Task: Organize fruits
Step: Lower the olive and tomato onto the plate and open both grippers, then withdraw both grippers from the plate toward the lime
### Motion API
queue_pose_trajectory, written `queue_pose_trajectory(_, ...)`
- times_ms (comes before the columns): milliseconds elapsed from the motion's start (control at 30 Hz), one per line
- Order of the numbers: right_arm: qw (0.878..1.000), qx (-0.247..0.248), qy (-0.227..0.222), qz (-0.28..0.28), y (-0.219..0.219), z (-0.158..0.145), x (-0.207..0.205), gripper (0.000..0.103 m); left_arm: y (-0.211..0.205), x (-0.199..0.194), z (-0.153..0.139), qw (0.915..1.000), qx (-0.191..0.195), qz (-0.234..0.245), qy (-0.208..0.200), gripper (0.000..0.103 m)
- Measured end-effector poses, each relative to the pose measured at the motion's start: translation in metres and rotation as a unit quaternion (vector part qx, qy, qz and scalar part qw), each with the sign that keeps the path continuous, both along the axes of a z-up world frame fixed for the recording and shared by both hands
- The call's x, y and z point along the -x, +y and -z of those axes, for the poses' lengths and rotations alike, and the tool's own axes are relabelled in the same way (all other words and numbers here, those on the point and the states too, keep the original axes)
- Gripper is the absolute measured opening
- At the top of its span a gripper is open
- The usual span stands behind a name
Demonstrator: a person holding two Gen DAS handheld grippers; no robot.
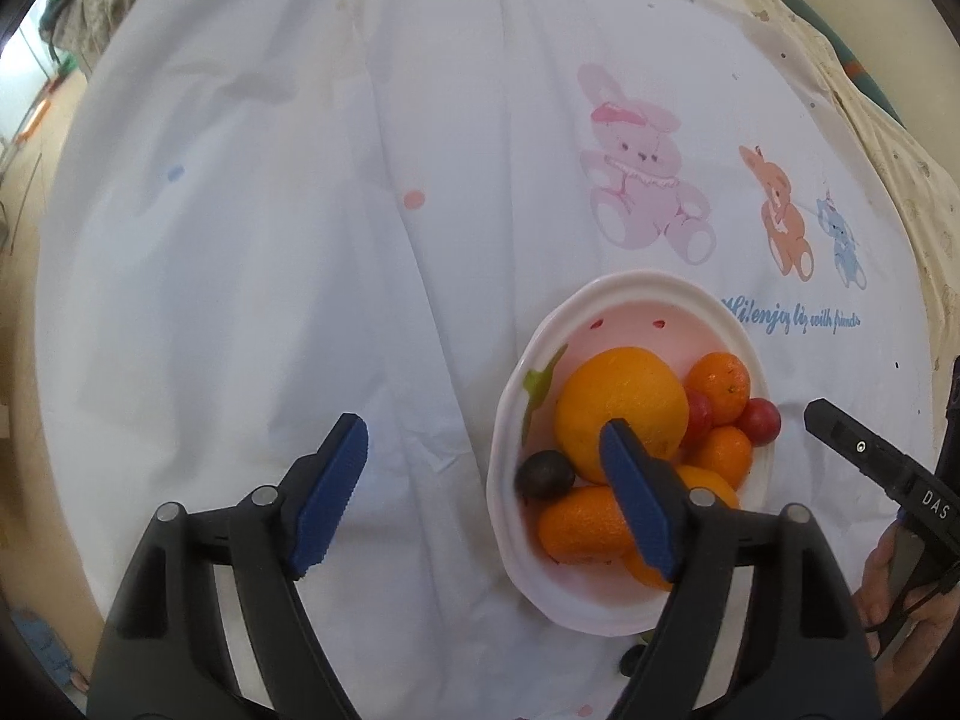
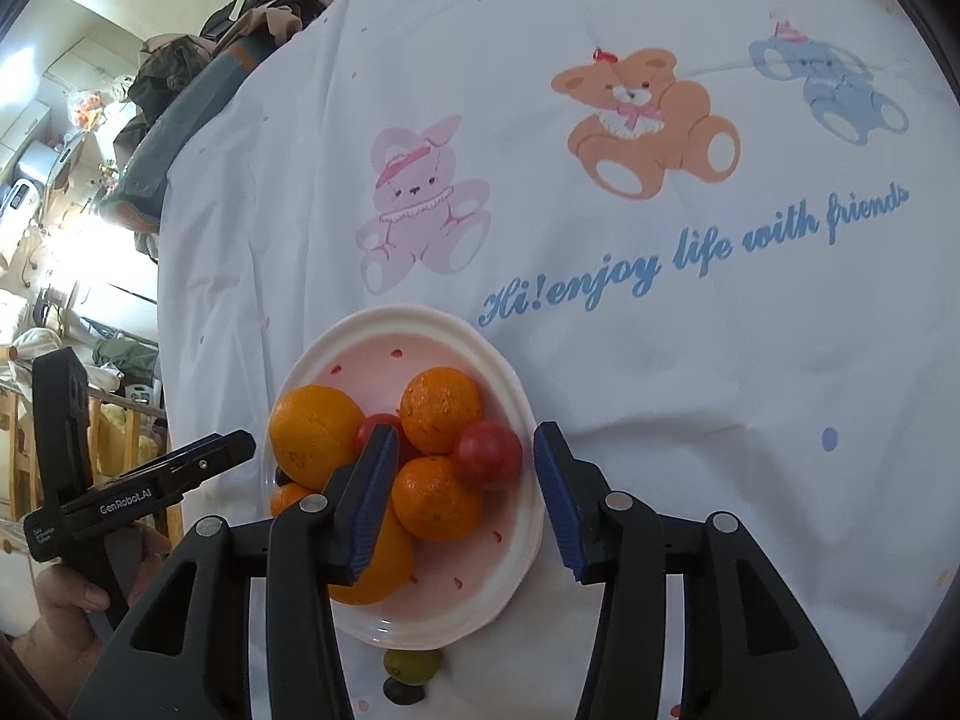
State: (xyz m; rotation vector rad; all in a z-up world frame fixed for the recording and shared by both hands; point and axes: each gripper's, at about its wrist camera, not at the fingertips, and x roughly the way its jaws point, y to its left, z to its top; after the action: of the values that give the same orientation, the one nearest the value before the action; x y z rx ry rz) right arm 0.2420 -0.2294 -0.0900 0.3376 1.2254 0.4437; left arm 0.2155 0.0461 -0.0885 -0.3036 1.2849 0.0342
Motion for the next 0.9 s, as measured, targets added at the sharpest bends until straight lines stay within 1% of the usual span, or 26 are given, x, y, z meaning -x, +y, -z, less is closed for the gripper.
queue_pose_trajectory(133,1.0,0.001,-0.008,0.0,0.0,-0.006,0.003,0.05,-0.002,0.005,-0.008,0.9999,-0.004,0.0,-0.011,0.077)
queue_pose_trajectory(333,1.0,0.015,-0.022,0.0,0.0,-0.019,0.015,0.05,-0.001,0.017,-0.022,0.9994,-0.02,-0.006,-0.026,0.077)
queue_pose_trajectory(467,1.0,0.016,-0.019,0.002,-0.008,-0.024,0.029,0.05,-0.002,0.028,-0.034,0.9972,-0.06,-0.004,-0.044,0.077)
queue_pose_trajectory(533,0.999,0.018,-0.026,0.006,-0.013,-0.031,0.037,0.05,-0.004,0.033,-0.04,0.9962,-0.071,0.002,-0.051,0.077)
queue_pose_trajectory(633,0.999,0.016,-0.032,0.013,-0.019,-0.039,0.047,0.05,-0.005,0.043,-0.047,0.996,-0.067,0.001,-0.059,0.077)
queue_pose_trajectory(700,0.999,0.012,-0.028,0.018,-0.024,-0.041,0.055,0.05,-0.006,0.05,-0.049,0.9964,-0.06,0.001,-0.06,0.077)
queue_pose_trajectory(800,0.999,0.009,-0.029,0.025,-0.032,-0.045,0.069,0.05,-0.006,0.07,-0.055,0.9968,-0.051,0.003,-0.061,0.077)
queue_pose_trajectory(900,0.999,0.012,-0.031,0.031,-0.038,-0.048,0.084,0.05,-0.007,0.086,-0.059,0.9966,-0.053,0.005,-0.063,0.077)
